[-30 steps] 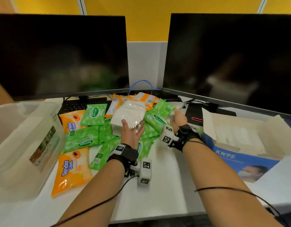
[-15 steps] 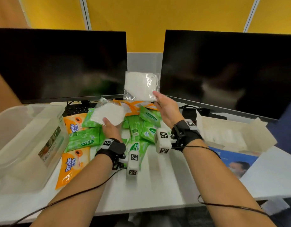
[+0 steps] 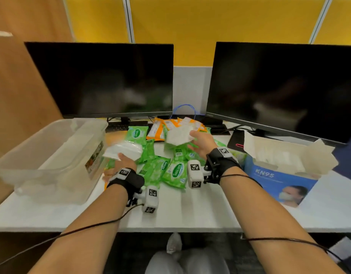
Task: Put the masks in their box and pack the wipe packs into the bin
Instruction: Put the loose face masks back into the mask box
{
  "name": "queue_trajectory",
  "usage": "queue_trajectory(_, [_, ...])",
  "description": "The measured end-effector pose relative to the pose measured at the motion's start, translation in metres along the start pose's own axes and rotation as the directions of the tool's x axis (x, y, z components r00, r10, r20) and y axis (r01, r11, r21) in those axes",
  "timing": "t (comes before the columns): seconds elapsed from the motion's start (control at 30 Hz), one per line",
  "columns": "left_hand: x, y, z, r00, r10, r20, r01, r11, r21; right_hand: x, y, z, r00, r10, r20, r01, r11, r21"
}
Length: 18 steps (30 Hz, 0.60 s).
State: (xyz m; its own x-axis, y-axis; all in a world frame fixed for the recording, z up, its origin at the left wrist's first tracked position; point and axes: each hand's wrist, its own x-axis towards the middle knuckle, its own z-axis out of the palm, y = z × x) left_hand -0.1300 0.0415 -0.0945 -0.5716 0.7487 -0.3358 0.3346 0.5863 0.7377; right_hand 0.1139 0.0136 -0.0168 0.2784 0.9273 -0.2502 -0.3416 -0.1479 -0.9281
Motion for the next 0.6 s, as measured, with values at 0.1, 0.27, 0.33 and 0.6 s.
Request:
queue_trajectory(0.1, [0.026, 0.004, 0.018, 0.999, 0.018, 0.046, -0.012, 0.993, -0.119, -0.007, -0.008, 0.000, 0.997, -0.081, -0.016, 0.079, 0.990, -0.116])
queue_trajectory(0.27, [-0.049, 0.031, 0.007, 0.976, 0.201, 0.083, -0.184, 0.968, -0.172, -0.025, -0.030, -0.009, 0.934, -0.355, -0.042, 0.321, 0.884, -0.338])
queue_trajectory(0.33, [-0.079, 0.048, 0.006, 0.939, 0.343, 0.033, -0.319, 0.901, -0.292, -0.039, -0.046, -0.018, 0.876, -0.483, -0.006, 0.428, 0.780, -0.457])
queue_trajectory(0.6, [-0.183, 0.110, 0.048, 0.758, 0.632, 0.161, -0.337, 0.591, -0.732, -0.095, -0.125, -0.108, 0.650, -0.752, -0.110, 0.444, 0.493, -0.748])
